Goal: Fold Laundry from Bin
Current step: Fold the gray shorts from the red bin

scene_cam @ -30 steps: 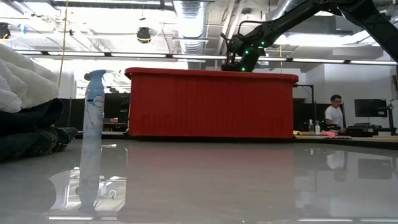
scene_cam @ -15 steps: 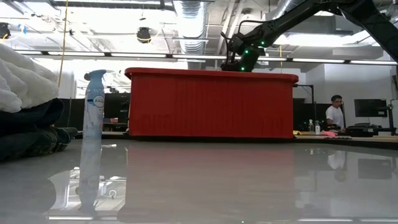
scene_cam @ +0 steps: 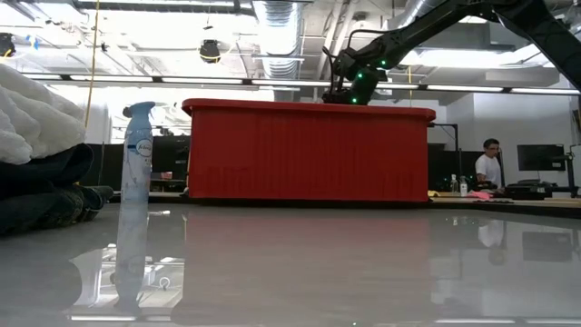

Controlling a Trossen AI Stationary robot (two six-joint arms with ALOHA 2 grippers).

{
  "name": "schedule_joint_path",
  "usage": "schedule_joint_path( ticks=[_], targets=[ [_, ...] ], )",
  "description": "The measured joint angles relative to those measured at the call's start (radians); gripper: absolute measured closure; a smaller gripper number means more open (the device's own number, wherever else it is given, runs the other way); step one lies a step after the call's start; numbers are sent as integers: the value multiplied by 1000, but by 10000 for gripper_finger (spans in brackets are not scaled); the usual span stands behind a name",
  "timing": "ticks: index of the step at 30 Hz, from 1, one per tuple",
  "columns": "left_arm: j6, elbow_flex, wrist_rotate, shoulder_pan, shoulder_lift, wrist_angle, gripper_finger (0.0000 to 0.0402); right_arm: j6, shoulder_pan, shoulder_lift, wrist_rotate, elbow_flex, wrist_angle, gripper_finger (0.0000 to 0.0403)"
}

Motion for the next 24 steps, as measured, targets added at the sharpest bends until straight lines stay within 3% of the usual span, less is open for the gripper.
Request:
schedule_joint_path(
  ticks=[4,6,10,14,17,21,24],
  targets=[
    [169,105,102,71,68,278,401,0,-7,0,-1,0,0,380],
    [287,92,146,93,84,446,401,0,-7,0,0,0,0,380],
    [635,93,153,134,92,662,401,1,-7,0,-1,0,0,380],
    [977,105,147,239,104,684,401,1,-7,0,-1,0,0,380],
    [1133,109,50,365,123,629,401,1,-7,0,-1,0,-1,380],
    [1070,109,-99,582,155,478,401,1,-7,0,-1,0,-1,380],
    [943,105,-62,750,185,323,401,1,-7,0,-1,0,-1,380]
  ],
)
